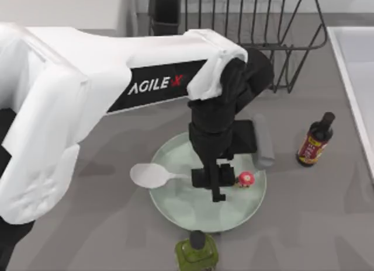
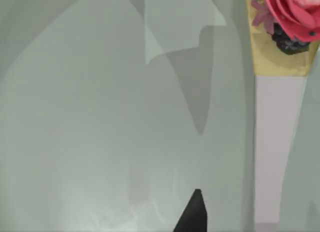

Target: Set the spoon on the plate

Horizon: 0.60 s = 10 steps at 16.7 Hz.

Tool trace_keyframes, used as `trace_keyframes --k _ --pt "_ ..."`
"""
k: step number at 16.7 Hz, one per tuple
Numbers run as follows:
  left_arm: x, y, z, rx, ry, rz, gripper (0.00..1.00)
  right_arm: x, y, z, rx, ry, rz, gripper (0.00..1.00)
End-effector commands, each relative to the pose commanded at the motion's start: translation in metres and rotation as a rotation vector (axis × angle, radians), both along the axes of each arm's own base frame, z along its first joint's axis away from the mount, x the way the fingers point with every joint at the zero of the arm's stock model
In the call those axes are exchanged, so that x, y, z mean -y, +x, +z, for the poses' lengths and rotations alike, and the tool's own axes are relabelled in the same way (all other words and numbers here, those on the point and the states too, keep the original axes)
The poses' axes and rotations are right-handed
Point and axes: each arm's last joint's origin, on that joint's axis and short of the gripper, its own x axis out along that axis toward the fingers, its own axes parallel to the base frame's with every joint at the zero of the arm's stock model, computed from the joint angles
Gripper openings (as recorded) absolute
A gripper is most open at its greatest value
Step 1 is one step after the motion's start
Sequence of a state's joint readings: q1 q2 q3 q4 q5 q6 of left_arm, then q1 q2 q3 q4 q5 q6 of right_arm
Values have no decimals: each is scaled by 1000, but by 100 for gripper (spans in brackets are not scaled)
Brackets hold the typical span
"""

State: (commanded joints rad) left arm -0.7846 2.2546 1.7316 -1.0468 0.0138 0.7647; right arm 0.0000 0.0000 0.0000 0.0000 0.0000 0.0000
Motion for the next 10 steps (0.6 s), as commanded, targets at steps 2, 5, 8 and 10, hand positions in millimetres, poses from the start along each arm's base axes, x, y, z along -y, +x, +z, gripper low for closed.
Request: trace_keyframes --k 2,5,8,10 --pt "0 0 0 0 0 0 83 0 0 0 0 0 0 100" --pt "0 0 0 0 0 0 100 0 0 0 0 0 0 100" --pt "0 0 0 0 0 0 100 0 0 0 0 0 0 100" --pt "0 0 0 0 0 0 100 0 0 0 0 0 0 100"
